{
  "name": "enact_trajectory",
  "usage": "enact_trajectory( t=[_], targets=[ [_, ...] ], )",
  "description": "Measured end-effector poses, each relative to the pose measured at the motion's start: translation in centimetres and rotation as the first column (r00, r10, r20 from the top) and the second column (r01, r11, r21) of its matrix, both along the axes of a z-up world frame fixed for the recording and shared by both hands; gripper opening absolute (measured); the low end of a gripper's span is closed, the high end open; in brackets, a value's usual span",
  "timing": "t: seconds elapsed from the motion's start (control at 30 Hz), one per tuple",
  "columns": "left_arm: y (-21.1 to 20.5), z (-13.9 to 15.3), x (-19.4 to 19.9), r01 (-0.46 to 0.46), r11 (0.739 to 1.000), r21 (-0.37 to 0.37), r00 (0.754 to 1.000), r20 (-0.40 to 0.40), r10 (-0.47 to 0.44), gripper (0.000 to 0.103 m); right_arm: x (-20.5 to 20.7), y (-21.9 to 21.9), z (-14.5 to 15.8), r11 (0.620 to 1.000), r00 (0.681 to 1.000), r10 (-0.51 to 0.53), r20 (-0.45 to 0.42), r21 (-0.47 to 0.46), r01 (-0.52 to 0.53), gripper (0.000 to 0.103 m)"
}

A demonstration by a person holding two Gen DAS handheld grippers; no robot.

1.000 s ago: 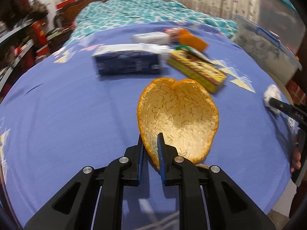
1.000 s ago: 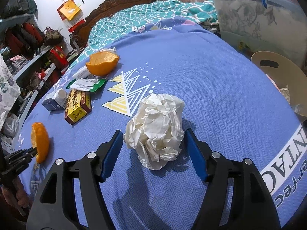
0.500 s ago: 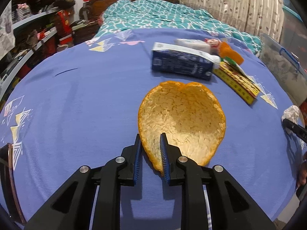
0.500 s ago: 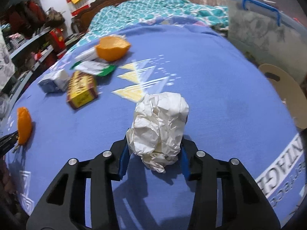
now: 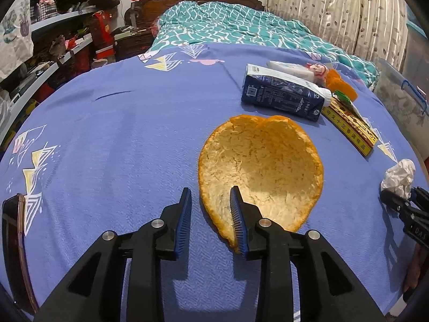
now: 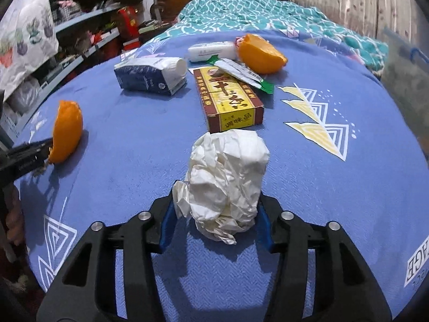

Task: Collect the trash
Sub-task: 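Lift the orange peel with the left tool while the right lifts the tissue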

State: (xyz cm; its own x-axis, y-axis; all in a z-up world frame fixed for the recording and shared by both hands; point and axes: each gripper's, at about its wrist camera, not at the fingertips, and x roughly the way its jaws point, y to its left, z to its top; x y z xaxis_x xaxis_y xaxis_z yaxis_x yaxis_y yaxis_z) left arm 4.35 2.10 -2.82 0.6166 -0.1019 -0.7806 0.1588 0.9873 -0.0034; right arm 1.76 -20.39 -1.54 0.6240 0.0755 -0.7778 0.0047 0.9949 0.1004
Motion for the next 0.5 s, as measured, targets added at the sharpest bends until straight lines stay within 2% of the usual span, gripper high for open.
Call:
enact_trajectory(
  t=[0.23,0.5],
  targets=[
    [0.04,-0.10,0.38,0.001,1.000,0.004,1.000,0.011,-0.001,0.031,0.09,0.15,0.00,1.000,1.000,0.022,-0.002,-0.010,-0.022,0.067],
    [0.09,-0.14,0.42,-0.001,1.000,0.004,1.000,0.013,0.001,0.033,0.13,0.39,-0.13,0.999,1.000,0.023,-0.008,-0.025,-0.023,0.073]
  ],
)
